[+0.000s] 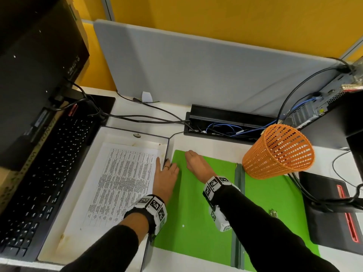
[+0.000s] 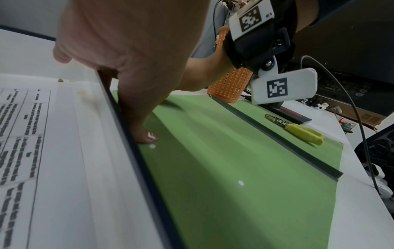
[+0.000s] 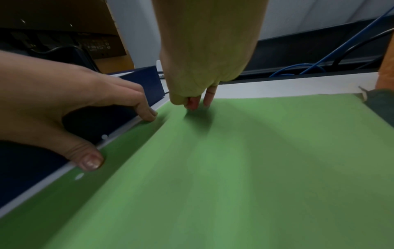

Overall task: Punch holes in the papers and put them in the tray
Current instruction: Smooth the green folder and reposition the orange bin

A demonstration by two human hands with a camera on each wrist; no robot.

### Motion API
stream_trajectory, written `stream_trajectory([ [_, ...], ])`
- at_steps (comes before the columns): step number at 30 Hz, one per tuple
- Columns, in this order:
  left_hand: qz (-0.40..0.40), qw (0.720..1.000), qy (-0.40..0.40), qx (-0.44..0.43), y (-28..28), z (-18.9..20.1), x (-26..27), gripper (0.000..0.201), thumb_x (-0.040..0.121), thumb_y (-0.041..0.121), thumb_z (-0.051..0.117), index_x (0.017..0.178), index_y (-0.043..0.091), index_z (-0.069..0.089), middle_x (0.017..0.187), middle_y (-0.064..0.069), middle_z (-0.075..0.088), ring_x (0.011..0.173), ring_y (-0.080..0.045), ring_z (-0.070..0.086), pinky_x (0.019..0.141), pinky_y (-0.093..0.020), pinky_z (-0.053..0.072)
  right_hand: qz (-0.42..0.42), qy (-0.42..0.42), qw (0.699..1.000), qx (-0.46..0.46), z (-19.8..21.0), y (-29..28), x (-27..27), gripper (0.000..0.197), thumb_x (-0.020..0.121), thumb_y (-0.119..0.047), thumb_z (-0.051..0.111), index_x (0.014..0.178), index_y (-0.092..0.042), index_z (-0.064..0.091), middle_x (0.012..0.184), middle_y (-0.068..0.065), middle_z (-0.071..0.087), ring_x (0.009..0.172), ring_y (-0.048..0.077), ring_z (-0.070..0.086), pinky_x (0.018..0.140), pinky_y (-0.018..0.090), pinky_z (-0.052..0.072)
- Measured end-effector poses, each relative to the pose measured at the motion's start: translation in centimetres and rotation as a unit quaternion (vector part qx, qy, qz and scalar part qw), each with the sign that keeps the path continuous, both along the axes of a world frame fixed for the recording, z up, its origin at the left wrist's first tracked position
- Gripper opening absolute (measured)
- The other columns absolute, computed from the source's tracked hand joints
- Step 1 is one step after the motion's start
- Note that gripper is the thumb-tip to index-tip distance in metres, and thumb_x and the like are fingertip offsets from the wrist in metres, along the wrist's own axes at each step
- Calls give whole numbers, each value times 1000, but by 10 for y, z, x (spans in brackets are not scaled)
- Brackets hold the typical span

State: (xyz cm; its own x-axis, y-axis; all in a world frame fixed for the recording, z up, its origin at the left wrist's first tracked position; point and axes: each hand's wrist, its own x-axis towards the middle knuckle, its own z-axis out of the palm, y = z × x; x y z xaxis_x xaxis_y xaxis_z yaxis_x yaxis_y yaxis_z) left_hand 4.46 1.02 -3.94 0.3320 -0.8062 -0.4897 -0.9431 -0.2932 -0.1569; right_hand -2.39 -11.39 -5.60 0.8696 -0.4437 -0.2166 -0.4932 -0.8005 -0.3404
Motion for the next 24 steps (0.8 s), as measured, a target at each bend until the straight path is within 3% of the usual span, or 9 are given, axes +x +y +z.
stream_trajectory([
  [2, -2, 1000, -4, 2, 1, 1, 0, 92, 80, 33, 70, 149, 13, 12, 154, -6, 20, 148, -27, 8, 116, -57, -4, -7, 7, 1000, 10, 7, 0, -1, 26, 83, 12, 39, 103, 5, 52, 104, 26, 57, 87, 35, 56, 69, 39, 38],
  [4, -6, 1000, -9, 7, 1, 2, -1, 92, 80, 34, 70, 149, 12, 13, 154, -6, 20, 148, -27, 9, 116, -57, -3, -13, 10, 1000, 22, 16, -1, -4, 23, 84, 12, 39, 101, 4, 52, 103, 25, 57, 80, 31, 53, 66, 34, 33],
  [7, -12, 1000, -23, 8, -1, 5, -4, 87, 82, 32, 69, 148, 10, 16, 153, -9, 21, 147, -29, 11, 116, -57, -2, -26, -12, 999, 39, 35, -8, -12, 18, 84, 10, 41, 95, 2, 53, 98, 25, 59, 75, 27, 50, 66, 39, 40],
  [12, -36, 997, -61, 17, -12, 14, -15, 75, 86, 28, 61, 147, 8, 21, 152, -14, 23, 144, -31, 15, 117, -58, 2, -98, -67, 992, 48, 80, -33, -30, 20, 84, 6, 44, 97, -2, 58, 98, 20, 63, 87, 34, 60, 75, 41, 47],
  [16, -74, 996, -43, 21, -31, 19, -28, 74, 90, 31, 55, 149, 11, 15, 156, -11, 18, 147, -29, 9, 117, -58, 4, -150, -116, 982, 17, 118, -61, -58, 19, 85, 2, 46, 95, -3, 61, 95, 20, 65, 84, 34, 60, 73, 38, 47],
  [20, -94, 996, -11, 3, -41, 17, -48, 67, 92, 29, 53, 149, 14, 20, 156, -7, 23, 147, -27, 14, 117, -57, 5, -203, -169, 964, -29, 150, -87, -99, 15, 82, 4, 51, 88, -1, 64, 84, 17, 68, 72, 26, 59, 68, 32, 46],
  [24, -96, 995, 2, 16, -41, 12, -63, 69, 92, 34, 53, 149, 14, 20, 159, -6, 15, 147, -27, 15, 117, -57, 5, -282, -168, 942, -73, 165, -110, -145, 12, 78, 1, 57, 84, -5, 66, 77, 13, 69, 71, 22, 61, 70, 34, 50],
])
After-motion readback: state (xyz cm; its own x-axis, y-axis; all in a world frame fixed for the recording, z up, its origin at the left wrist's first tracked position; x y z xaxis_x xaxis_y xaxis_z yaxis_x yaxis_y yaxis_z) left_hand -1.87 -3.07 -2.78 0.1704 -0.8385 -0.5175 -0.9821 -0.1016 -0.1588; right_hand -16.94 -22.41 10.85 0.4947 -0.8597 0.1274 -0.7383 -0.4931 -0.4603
